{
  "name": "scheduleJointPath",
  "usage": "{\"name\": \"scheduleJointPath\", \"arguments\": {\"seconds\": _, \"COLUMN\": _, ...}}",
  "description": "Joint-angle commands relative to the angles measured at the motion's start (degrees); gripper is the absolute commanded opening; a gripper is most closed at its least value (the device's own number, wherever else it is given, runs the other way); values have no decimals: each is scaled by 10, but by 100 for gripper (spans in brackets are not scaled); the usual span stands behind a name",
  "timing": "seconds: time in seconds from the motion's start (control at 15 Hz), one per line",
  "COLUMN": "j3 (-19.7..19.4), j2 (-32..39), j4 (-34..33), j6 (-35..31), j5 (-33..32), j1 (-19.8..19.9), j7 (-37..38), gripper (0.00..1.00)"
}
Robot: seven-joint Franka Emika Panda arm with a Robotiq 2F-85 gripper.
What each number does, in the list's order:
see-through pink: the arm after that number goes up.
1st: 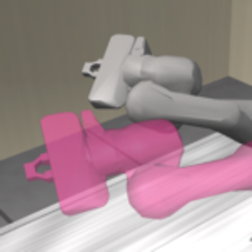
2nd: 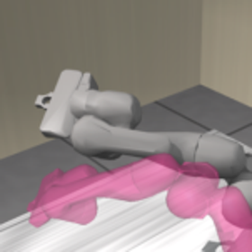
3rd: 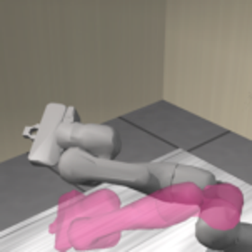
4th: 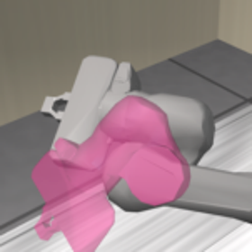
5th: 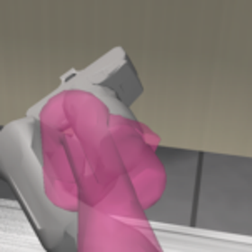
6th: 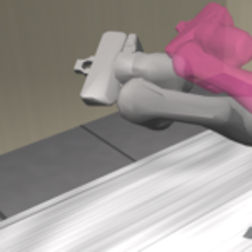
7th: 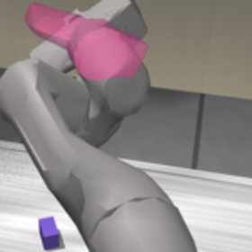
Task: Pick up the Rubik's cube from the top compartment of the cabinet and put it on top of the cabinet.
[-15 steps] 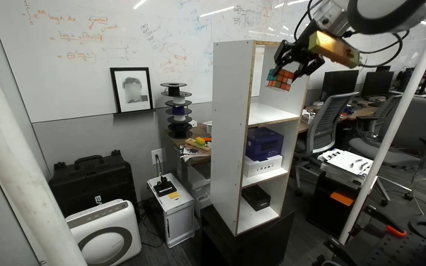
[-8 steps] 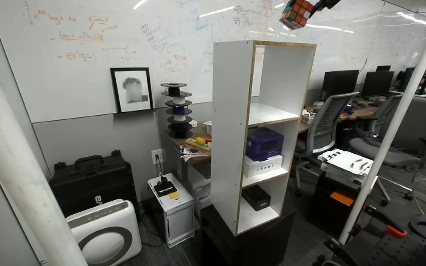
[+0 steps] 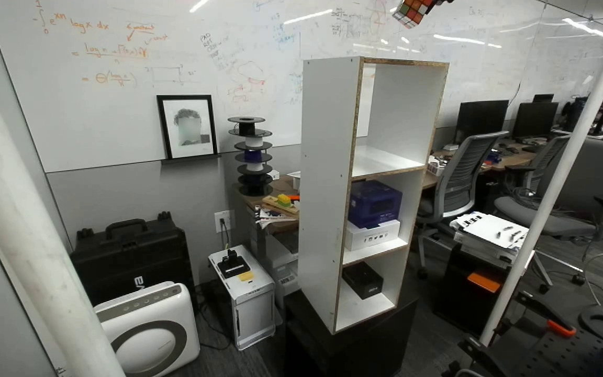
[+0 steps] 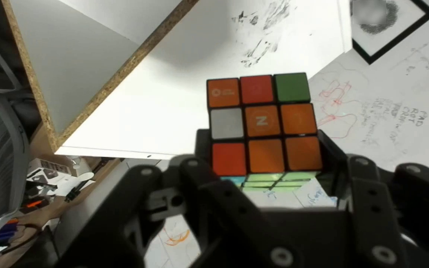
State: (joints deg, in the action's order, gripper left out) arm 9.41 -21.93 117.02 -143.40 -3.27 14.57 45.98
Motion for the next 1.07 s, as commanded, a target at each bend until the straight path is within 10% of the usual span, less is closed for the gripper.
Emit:
{"name": "scheduleJointPath", "arguments": {"seconds": 0.0, "j3": 9, "j2": 112, "j4": -99, "j6": 4, "j5": -66, "j1": 5, "j7": 63, "gripper": 39}}
{"name": "scheduleJointPath", "arguments": {"seconds": 0.2, "j3": -8, "j2": 166, "j4": -153, "j6": 22, "j5": -117, "j1": -21, "j7": 98, "gripper": 39}}
{"name": "scheduleJointPath", "arguments": {"seconds": 0.27, "j3": -14, "j2": 179, "j4": -169, "j6": 29, "j5": -129, "j1": -30, "j7": 108, "gripper": 89}}
{"name": "scheduleJointPath", "arguments": {"seconds": 0.67, "j3": -45, "j2": 180, "j4": -217, "j6": 133, "j5": -102, "j1": -86, "j7": 79, "gripper": 100}}
{"name": "scheduleJointPath", "arguments": {"seconds": 1.0, "j3": -64, "j2": 124, "j4": -192, "j6": 266, "j5": 48, "j1": -121, "j7": -46, "gripper": 100}}
